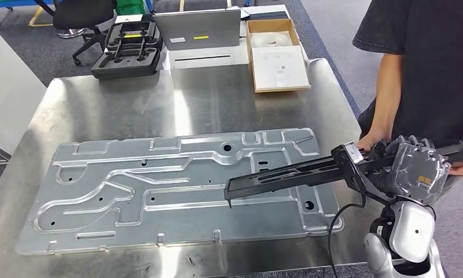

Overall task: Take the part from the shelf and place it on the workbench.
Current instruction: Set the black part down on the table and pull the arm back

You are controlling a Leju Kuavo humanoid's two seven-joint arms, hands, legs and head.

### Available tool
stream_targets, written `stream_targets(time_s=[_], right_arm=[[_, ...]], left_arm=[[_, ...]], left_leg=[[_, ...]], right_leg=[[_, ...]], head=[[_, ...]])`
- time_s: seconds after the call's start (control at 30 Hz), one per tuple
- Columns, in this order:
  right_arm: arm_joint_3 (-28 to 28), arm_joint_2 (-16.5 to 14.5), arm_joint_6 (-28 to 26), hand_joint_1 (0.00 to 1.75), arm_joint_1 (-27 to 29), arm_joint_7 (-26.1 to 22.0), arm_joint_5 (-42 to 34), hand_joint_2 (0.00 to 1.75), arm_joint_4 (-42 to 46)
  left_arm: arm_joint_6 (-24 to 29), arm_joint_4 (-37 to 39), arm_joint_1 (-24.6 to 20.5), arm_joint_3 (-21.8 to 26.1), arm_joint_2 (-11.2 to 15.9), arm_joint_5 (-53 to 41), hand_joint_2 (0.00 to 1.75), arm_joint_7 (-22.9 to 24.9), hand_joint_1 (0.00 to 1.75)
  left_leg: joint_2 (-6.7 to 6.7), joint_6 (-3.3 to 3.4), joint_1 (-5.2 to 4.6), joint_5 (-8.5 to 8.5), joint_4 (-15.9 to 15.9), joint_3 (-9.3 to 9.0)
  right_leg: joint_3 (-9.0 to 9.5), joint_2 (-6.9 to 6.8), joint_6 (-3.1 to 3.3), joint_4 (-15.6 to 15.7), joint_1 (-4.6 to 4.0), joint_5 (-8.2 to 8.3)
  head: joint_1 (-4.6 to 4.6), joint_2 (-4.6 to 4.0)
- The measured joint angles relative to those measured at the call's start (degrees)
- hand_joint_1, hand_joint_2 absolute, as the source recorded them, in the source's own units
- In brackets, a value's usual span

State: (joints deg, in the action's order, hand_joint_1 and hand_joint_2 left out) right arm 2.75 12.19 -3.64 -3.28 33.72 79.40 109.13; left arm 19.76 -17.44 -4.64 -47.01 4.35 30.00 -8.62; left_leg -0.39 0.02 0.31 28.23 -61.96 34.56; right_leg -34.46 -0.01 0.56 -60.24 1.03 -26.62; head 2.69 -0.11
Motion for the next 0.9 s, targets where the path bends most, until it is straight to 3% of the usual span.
stream_targets(time_s=[0.03, 0.1, 0.2, 0.3, 0.33, 0.37, 0.4, 0.47, 0.5, 0.57, 0.7, 0.77, 0.83, 0.87, 0.9], right_arm=[[0.0, 0.0, 0.1, 0.0, 0.0, 0.2, 0.4, 0.0, 0.0], [0.0, 0.1, 0.2, 0.0, 0.1, 0.4, 1.1, 0.0, 0.0], [0.1, 0.2, 0.3, 0.0, 0.1, 0.6, 1.6, 0.0, 0.0], [0.3, 0.3, 0.3, 0.0, 0.0, 0.7, 1.8, 0.0, 0.0], [0.4, 0.3, 0.3, 0.0, 0.1, 0.7, 1.8, 0.0, 0.0], [0.4, 0.3, 0.3, 0.0, 0.2, 0.7, 1.9, 0.0, 0.0], [0.4, 0.3, 0.3, 0.0, 0.2, 0.7, 2.0, 0.0, 0.0], [0.4, 0.3, 0.3, 0.0, 0.1, 0.7, 2.1, 0.0, 0.0], [0.4, 0.3, 0.4, 0.0, 0.1, 0.6, 2.2, 0.0, 0.1], [0.3, 0.2, 0.5, 0.0, 0.2, 0.5, 2.3, 0.0, 0.2], [0.3, 0.2, 0.6, 0.0, 0.3, 0.4, 2.4, 0.0, 0.3], [0.3, 0.2, 0.6, 0.0, 0.3, 0.5, 2.4, 0.0, 0.3], [0.3, 0.2, 0.8, 0.0, 0.3, 0.7, 2.5, 0.0, 0.3], [0.3, 0.2, 0.9, 0.0, 0.3, 0.8, 2.5, 0.0, 0.3], [0.3, 0.2, 1.0, 0.0, 0.3, 0.9, 2.6, 0.0, 0.3]], left_arm=[[0.0, 0.0, 0.0, 0.0, 0.0, 0.0, 0.0, 0.0, 0.0], [0.0, 0.0, 0.0, 0.0, 0.0, -0.1, 0.0, 0.0, 0.0], [0.0, 0.0, 0.0, 0.0, 0.0, -0.1, 0.0, 0.0, 0.0], [0.0, 0.0, -0.1, 0.0, -0.1, -0.2, 0.0, 0.0, 0.0], [0.0, 0.0, -0.1, 0.0, -0.1, -0.2, 0.0, 0.0, 0.0], [0.0, 0.1, 0.0, 0.0, -0.1, -0.2, 0.0, 0.0, 0.0], [0.0, 0.1, 0.0, 0.0, -0.1, -0.2, 0.0, 0.0, 0.0], [0.0, 0.1, 0.0, 0.0, -0.1, -0.3, 0.0, 0.0, 0.0], [0.0, 0.1, -0.1, 0.0, -0.1, -0.4, 0.0, 0.0, 0.0], [0.0, 0.1, -0.2, 0.0, -0.1, -0.4, 0.0, 0.1, 0.0], [-0.1, 0.1, -0.2, 0.0, -0.2, -0.5, 0.0, 0.1, 0.0], [0.0, 0.1, -0.3, 0.0, -0.3, -0.5, 0.0, 0.2, 0.0], [0.0, 0.1, -0.2, 0.0, -0.3, -0.5, 0.0, 0.2, 0.0], [0.0, 0.1, -0.1, 0.0, -0.3, -0.5, 0.0, 0.2, 0.0], [0.0, 0.1, 0.0, 0.0, -0.3, -0.5, 0.0, 0.3, 0.0]], left_leg=[[-0.02, 0.14, -0.13, -0.5, 2.1, -0.97], [-0.04, 0.59, -0.52, -0.47, 3.2, -1.31], [0.05, 1.95, -0.3, -1.19, 4.4, -1.89], [0.11, 2.8, -0.39, -1.23, 4.8, -2.32], [0.1, 2.9, -0.43, -1.09, 4.8, -2.41], [0.07, 2.94, -0.44, -0.91, 4.7, -2.54], [0.02, 2.88, -0.39, -0.63, 4.5, -2.74], [-0.12, 2.41, -0.25, 0.26, 3.8, -3.09], [-0.21, 2.02, -0.3, 0.79, 3.2, -3.06], [-0.3, 1.29, -0.44, 1.35, 2.4, -2.75], [-0.23, 0.26, -0.26, 2.42, 1.3, -2.31], [-0.1, -0.27, -0.17, 5.25, -3.8, 0.19], [-0.06, -0.56, -0.1, 7.9, -10.9, 3.94], [-0.05, -0.61, -0.06, 7.91, -12.7, 5.07], [-0.04, -0.59, -0.02, 6.82, -12.5, 5.28]], right_leg=[[-0.08, 0.05, -0.26, 0.0, -0.01, 0.06], [-0.19, 0.14, -0.99, 0.3, 0.05, 0.28], [-0.8, 0.14, -1.75, -1.1, 0.1, -0.95], [-5.26, 0.18, -1.75, -10.7, 0.01, -5.51], [-6.82, 0.18, -1.81, -13.7, 0.05, -6.27], [-7.61, 0.17, -1.9, -14.9, 0.14, -5.97], [-7.32, 0.16, -2.01, -13.9, 0.26, -4.59], [-4.62, 0.11, -2.25, -7.7, 0.55, -0.79], [-3.14, 0.12, -2.26, -4.6, 0.55, 0.26], [-1.86, 0.21, -1.88, -1.9, 0.38, 0.2], [-1.3, 0.05, -0.73, -1.0, 0.3, 0.12], [-1.03, -0.31, -0.36, -0.7, 0.39, 0.1], [-1.03, -0.62, -0.19, -0.7, 0.34, 0.01], [-1.0, -0.69, -0.15, -0.7, 0.33, -0.02], [-0.95, -0.69, -0.13, -0.7, 0.33, -0.06]], head=[[-0.01, 0.0], [-0.03, 0.0], [-0.16, 0.0], [-0.46, 0.0], [-0.49, 0.0], [-0.49, 0.0], [-0.48, 0.0], [-0.51, 0.0], [-0.51, 0.0], [-0.37, 0.0], [-0.09, 0.0], [0.14, 0.0], [0.23, 0.0], [0.23, 0.0], [0.22, 0.0]])
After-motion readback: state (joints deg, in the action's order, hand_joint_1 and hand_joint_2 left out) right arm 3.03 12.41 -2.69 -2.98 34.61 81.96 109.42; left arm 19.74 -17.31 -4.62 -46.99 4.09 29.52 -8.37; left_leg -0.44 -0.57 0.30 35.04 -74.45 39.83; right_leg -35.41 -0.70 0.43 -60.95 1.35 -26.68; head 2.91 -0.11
